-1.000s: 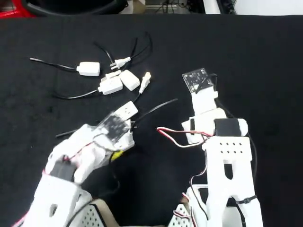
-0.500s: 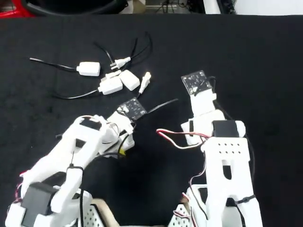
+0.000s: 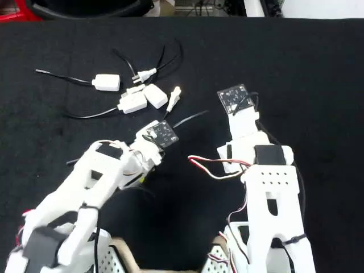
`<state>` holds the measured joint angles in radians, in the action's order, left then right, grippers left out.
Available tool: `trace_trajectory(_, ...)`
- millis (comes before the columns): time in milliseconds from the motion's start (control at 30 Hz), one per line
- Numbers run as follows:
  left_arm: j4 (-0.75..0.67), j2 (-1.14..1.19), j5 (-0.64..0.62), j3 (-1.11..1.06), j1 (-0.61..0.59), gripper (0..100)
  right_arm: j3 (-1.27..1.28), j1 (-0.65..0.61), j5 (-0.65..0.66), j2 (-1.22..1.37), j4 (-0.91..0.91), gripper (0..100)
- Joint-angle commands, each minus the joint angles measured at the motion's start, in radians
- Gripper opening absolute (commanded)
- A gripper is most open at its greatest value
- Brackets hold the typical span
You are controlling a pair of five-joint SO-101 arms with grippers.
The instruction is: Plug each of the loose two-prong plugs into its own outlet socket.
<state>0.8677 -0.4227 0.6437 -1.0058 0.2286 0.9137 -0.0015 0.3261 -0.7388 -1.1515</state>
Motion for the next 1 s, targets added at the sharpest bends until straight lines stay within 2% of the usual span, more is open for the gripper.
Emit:
trace_trajectory(0, 0.204, -0.175, 0.005, 0.042, -0.004, 11, -0.004, 0.020, 0.003, -0.015, 0.011, 4.6)
trace_trajectory(100, 0.388, -0.359, 0.006, 0.114, -0.067, 11, -0.002, 0.020, 0.003, -0.015, 0.009, 4.6)
trace_trajectory(167, 0.436, -0.473, 0.012, 0.179, -0.177, 11, -0.001, 0.020, 0.003, -0.015, 0.009, 4.6)
trace_trajectory(300, 0.265, -0.552, 0.130, 0.196, -0.440, 11, 0.007, 0.018, 0.003, -0.015, 0.009, 4.6)
trace_trajectory(400, 0.143, -0.439, 0.212, 0.171, -0.562, 11, 0.007, 0.018, 0.003, -0.015, 0.008, 4.6)
trace_trajectory(567, -0.063, -0.055, 0.219, 0.240, -0.731, 11, 0.007, 0.015, 0.003, -0.015, 0.008, 4.6)
trace_trajectory(733, -0.089, 0.302, 0.193, 0.430, -0.832, 11, 0.001, -0.009, 0.011, -0.016, 0.008, 4.6)
trace_trajectory(800, -0.089, 0.390, 0.155, 0.490, -0.848, 11, -0.002, -0.091, 0.049, -0.018, 0.009, 4.6)
trace_trajectory(967, -0.087, 0.496, 0.075, 0.582, -0.854, 12, -0.004, -0.414, 0.169, -0.013, 0.032, 5.0)
